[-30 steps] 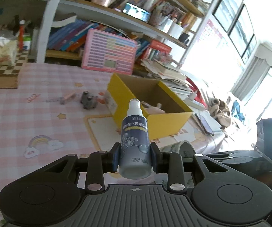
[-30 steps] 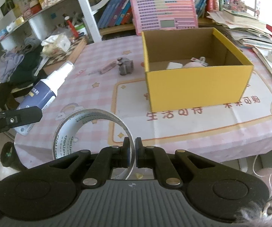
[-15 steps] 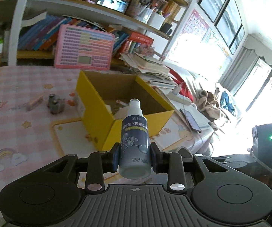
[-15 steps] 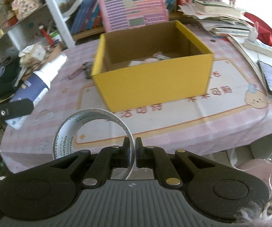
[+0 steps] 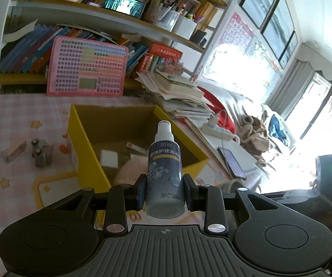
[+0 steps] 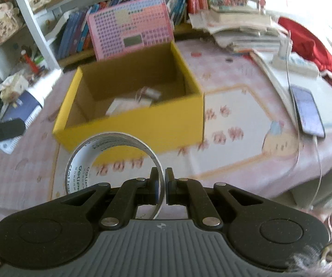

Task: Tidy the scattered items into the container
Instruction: 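Carry the tape roll with the right tool while the left tool carries the spray bottle to the box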

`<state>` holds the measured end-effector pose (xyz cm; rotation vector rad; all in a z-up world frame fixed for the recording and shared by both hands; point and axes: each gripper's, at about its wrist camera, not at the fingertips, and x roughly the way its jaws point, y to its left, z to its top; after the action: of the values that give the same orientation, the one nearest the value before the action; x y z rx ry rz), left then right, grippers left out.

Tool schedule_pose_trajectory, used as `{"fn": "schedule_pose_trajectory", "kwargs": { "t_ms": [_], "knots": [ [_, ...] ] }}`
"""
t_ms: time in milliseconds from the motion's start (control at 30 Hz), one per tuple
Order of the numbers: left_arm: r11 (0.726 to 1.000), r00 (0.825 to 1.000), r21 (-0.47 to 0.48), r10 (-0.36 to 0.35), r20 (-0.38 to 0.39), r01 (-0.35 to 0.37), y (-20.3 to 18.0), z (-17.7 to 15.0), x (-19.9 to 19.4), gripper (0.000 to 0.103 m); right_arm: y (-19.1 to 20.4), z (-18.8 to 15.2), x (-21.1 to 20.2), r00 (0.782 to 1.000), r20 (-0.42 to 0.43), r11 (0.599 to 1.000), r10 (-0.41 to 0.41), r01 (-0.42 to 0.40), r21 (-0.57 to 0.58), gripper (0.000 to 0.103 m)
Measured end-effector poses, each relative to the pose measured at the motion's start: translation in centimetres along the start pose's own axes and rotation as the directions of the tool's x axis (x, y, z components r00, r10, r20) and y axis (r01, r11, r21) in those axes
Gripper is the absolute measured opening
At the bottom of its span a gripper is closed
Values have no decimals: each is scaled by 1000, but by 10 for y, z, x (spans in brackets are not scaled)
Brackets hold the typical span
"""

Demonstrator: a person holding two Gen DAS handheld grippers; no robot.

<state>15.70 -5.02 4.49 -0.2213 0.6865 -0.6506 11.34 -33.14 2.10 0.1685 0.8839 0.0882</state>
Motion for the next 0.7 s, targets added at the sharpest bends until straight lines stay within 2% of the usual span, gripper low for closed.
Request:
{"fn": "schedule_pose_trajectory", "kwargs": {
  "t_ms": [200,333,500,700],
  "knots": [
    [999,999,6,54,8,-54,0,20,33,31,-12,50,13,997,60,996,51,-46,-77,5],
    [995,995,14,95,-20,-95,0,29,64,31,-11,83,35,994,75,988,85,-74,-139,5],
    [988,986,35,151,-66,-149,1,33,100,31,-3,109,76,994,37,969,105,-94,-231,5],
    [972,963,72,231,-135,-223,11,34,138,31,7,118,131,996,-42,913,75,-86,-399,5]
  ]
}}
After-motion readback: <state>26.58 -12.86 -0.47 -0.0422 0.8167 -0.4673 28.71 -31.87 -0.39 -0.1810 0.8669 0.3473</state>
